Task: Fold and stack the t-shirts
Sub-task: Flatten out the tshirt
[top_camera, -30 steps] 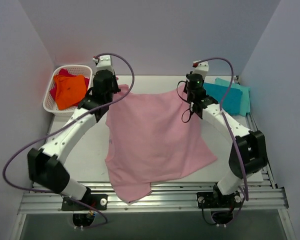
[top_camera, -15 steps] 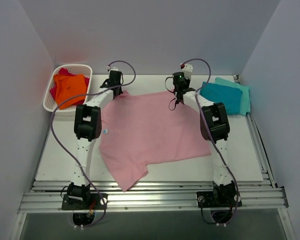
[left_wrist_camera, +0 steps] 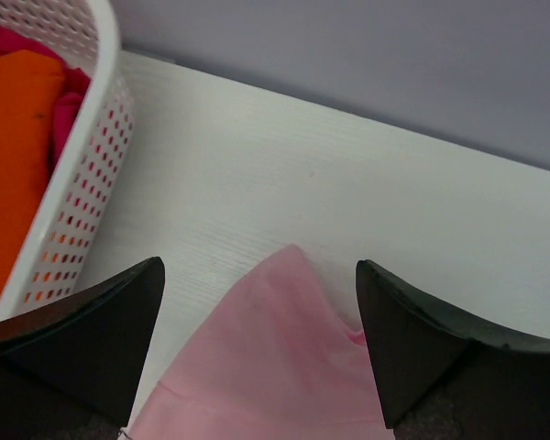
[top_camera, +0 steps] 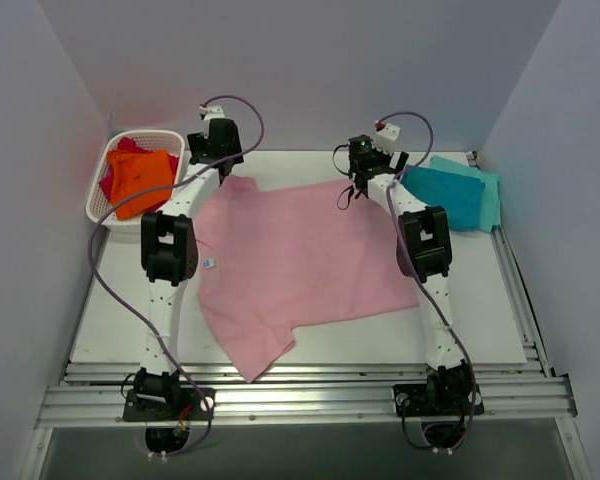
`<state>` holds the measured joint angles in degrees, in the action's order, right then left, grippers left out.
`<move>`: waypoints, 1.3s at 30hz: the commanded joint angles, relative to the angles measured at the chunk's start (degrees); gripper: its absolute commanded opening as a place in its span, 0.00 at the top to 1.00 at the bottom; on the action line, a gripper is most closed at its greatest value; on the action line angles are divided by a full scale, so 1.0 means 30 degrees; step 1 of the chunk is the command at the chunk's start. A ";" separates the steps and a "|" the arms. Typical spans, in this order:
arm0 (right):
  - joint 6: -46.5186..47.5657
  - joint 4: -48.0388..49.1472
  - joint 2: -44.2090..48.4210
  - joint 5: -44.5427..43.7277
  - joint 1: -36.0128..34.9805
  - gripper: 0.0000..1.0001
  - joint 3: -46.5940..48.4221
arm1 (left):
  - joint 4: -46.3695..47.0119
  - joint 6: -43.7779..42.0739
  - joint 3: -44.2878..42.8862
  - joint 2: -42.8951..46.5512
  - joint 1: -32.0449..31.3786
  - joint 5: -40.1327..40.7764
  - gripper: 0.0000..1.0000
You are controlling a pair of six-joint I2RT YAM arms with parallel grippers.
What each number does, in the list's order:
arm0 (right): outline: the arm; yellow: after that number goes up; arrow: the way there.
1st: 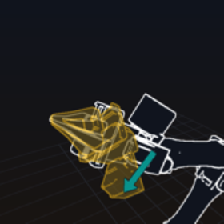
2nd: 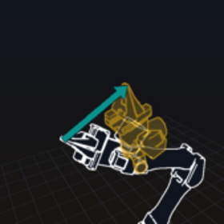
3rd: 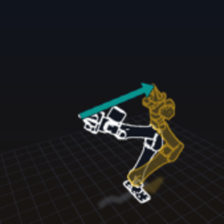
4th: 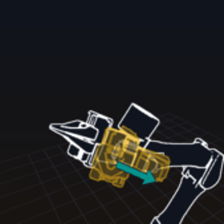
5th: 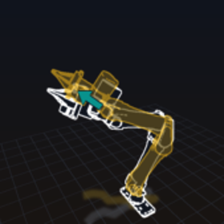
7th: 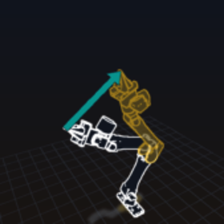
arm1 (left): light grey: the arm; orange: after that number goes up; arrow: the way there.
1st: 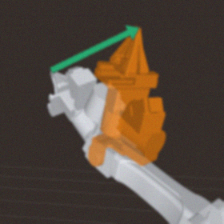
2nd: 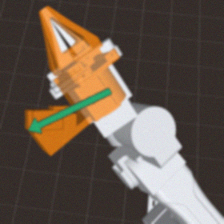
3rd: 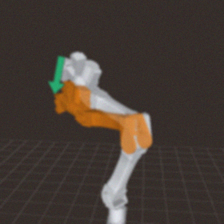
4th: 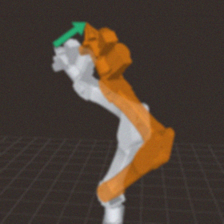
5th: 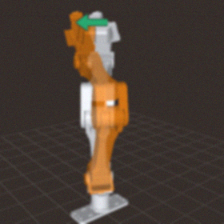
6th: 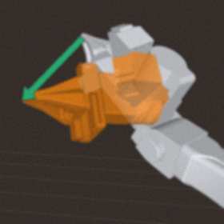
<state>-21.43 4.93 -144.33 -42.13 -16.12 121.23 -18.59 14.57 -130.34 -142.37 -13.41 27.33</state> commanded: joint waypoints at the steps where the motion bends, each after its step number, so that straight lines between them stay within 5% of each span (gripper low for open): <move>1: -0.1263 -0.0270 0.2577 -0.1865 -0.0105 0.00 -0.1934 | 0.1307 -0.0462 0.1316 0.3066 0.0368 0.2312 0.06; 5: -0.1966 0.2421 0.6323 -0.0608 -0.0427 0.00 -0.7726 | 0.0396 0.1144 0.4359 0.5118 0.0310 0.1414 0.06; 9: -0.2758 0.3161 0.7796 0.0390 -0.0632 0.00 -1.0198 | 0.1130 0.1851 0.6563 0.5068 0.0397 0.0006 0.06; 16: -0.3286 0.2868 0.8939 0.0713 -0.0750 0.00 -1.1929 | -0.0716 0.2936 0.3666 0.1638 0.0837 -0.4065 0.05; 28: -0.3608 0.3365 0.9585 0.0917 -0.0399 0.00 -1.2870 | -0.5666 0.3757 -0.4852 -0.4045 0.1422 -0.6385 0.04; 34: -0.3755 0.3893 0.9322 0.1444 0.0216 0.00 -1.2900 | -0.5350 0.3931 -0.9832 -0.7385 0.2123 -0.8608 0.06; 39: -0.3814 0.4245 0.9205 0.1826 0.0656 0.00 -1.3017 | -0.2862 0.5659 -0.9377 -0.7799 0.2887 -0.9550 0.06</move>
<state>-31.70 15.73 -119.44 -36.36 -14.94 82.63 -30.55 27.81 -158.60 -164.03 -6.85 2.22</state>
